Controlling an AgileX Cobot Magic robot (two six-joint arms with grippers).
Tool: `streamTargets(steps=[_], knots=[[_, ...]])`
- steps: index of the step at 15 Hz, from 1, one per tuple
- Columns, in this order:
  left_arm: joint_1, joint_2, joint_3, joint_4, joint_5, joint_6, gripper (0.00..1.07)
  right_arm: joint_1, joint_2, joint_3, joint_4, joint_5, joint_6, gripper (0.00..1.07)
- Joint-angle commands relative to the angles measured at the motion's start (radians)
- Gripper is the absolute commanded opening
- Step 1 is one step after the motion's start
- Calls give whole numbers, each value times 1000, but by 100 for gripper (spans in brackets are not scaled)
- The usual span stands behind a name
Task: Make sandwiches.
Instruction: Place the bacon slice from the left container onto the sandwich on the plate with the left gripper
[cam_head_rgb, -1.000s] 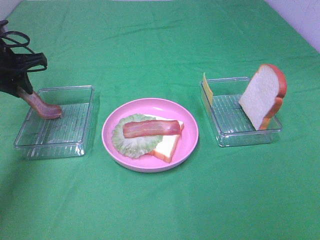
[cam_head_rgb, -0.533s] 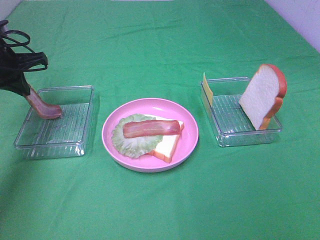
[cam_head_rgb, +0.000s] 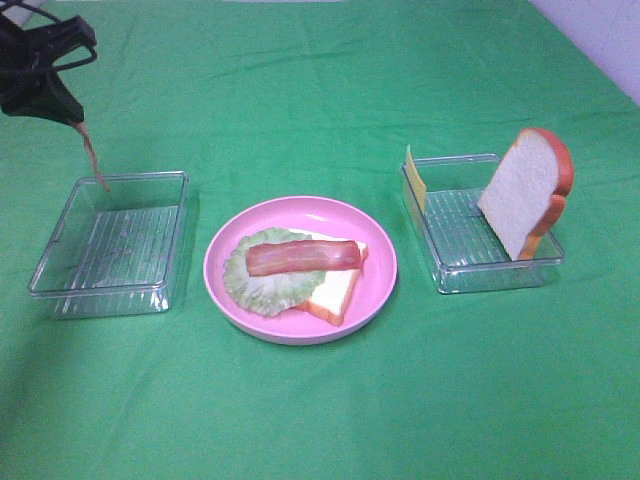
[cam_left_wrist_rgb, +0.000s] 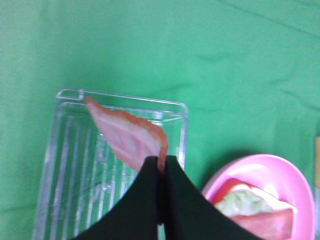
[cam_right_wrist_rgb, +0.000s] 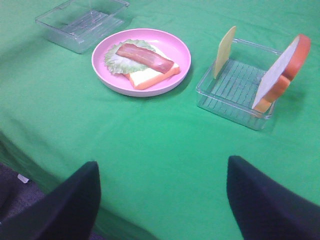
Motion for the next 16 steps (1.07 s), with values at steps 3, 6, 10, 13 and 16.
streamTargets(steps=[3,6,10,13,16], knots=[[-117,-13,-1,-220,45,170,0,0,-7,3,-4,4,-7,69],[-255,-13,-1,-258,-8,186,0,0,-7,3,-4,4,-7,69],[-437,37,-1,-312,-136,181,0,0,-7,3,-4,4,-7,69],[-519,133,-1,-351,-138,182,0,0,-7,3,-4,4,-7,69],[-529,192,-1,-286,-134,184,0,0,-7,3,-4,4,-7,69]])
